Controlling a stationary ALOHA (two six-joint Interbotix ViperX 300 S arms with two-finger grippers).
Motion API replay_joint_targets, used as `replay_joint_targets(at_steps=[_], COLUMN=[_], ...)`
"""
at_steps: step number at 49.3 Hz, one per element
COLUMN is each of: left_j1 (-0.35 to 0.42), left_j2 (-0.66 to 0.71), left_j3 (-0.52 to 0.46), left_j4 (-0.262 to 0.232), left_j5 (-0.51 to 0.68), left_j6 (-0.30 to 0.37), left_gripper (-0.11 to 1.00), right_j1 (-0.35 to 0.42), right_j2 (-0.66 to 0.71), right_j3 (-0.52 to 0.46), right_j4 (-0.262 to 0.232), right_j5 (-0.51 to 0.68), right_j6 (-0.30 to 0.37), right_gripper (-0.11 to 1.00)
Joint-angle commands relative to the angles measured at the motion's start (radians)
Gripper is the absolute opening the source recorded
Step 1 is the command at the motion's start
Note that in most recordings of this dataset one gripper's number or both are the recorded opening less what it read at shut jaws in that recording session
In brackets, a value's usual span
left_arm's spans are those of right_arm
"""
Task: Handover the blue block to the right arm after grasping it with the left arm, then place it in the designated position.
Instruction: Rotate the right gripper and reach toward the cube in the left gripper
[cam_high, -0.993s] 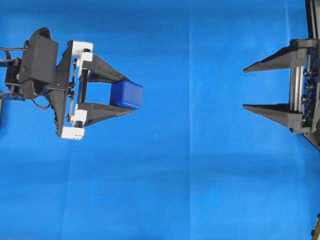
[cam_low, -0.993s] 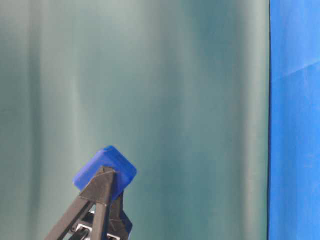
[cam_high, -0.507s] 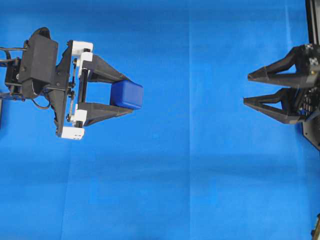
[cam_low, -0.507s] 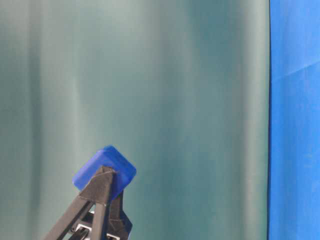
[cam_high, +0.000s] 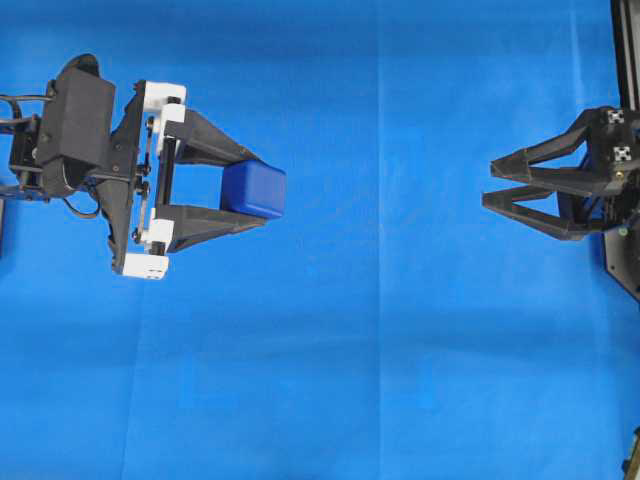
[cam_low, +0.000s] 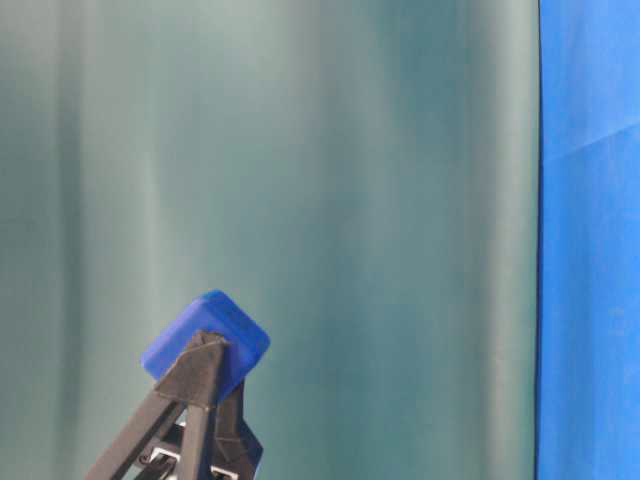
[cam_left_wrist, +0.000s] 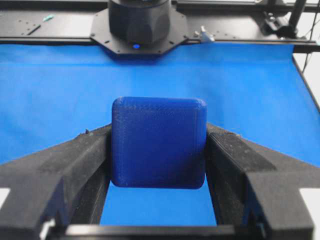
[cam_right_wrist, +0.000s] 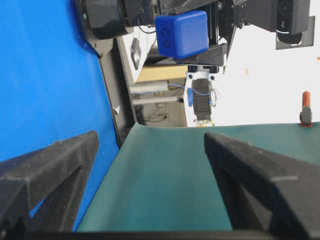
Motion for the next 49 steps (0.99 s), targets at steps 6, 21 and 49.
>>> replay_joint_targets(at_steps=[6,21,49], left_j1=[-0.002,-0.002,-0.002], left_j2=[-0.017,-0.017,-0.017], left_j3=[-0.014,-0.014,-0.014], left_j4=[-0.002,-0.003,-0.003], left_j5=[-0.011,-0.011,-0.011], left_j6=[0.0,0.0,0.0], left_gripper=[0.48,0.48,0.48], right_j1=[-0.002,-0.002,-0.002], right_j2=[0.006,0.003,0.003], right_j3=[-0.028,-0.028,-0.028], right_j4=[-0.002,-0.002,-0.002], right_j5=[-0.009,-0.009,-0.009], right_j6=[0.002,0.002,0.002], right_gripper=[0.97,0.95,0.95])
